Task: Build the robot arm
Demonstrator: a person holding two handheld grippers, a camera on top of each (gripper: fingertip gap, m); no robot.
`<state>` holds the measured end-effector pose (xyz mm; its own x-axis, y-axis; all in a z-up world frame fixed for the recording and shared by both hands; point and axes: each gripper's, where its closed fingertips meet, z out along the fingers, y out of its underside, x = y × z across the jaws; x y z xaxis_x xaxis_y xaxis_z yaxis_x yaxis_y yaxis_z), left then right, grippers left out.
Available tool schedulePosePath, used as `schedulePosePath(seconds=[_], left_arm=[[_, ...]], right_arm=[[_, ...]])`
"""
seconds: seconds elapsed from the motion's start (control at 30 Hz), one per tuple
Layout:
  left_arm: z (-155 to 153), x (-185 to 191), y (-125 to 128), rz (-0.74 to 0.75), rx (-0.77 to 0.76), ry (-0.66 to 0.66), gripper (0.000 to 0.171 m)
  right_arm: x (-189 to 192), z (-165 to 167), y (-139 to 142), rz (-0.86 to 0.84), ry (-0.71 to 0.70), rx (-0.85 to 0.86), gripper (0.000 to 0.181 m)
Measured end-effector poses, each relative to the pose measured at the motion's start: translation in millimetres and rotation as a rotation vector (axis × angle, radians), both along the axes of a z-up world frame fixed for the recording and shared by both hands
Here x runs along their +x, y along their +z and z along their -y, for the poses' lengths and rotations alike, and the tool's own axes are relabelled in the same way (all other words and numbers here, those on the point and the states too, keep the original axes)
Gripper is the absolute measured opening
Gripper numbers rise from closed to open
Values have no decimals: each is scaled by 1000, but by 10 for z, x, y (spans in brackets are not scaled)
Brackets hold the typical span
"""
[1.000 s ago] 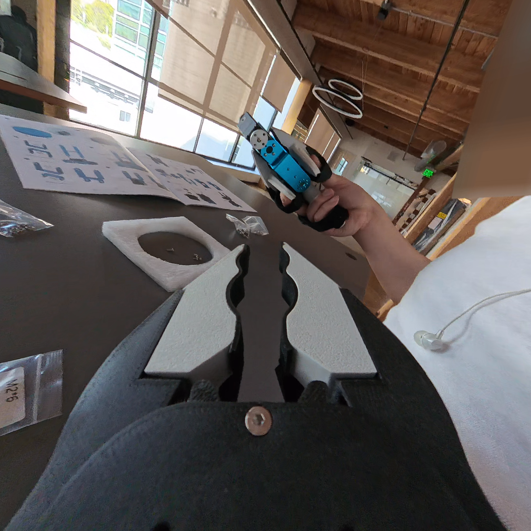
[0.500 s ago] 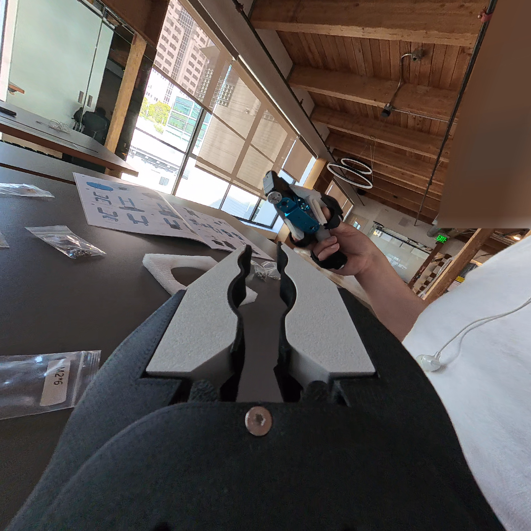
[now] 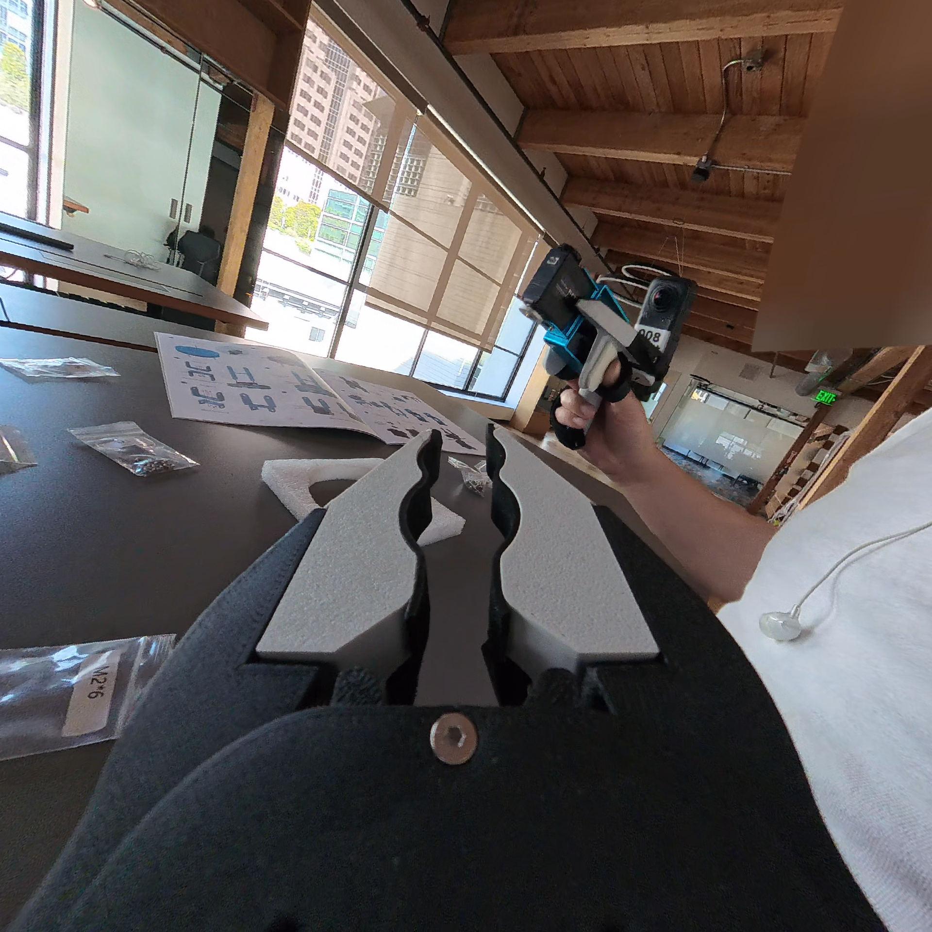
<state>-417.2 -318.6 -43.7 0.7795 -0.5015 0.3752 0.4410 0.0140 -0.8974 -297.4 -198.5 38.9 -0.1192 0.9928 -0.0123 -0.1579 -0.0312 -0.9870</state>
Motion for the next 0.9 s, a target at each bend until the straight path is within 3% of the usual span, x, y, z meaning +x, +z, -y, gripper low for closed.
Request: schedulePosePath(seconds=[0.17, 0.3, 0.43, 0.53, 0.9], left_arm=[[-53, 97, -32, 2, -30, -16, 16], [-105, 219, -67, 4, -62, -55, 16], [-100, 248, -54, -43, -39, -30, 13], [-87, 229, -34, -50, -17, -9, 12], [-86, 193, -20, -14, -15, -14, 14]], right_arm=[[32, -264, -251, 94, -116, 65, 27], [55, -595, -552, 189, -146, -256, 27], [112, -739, -870, 250, -45, -620, 28], [175, -810, -869, 205, 3, -733, 28], [250, -839, -798, 170, 40, -757, 28]])
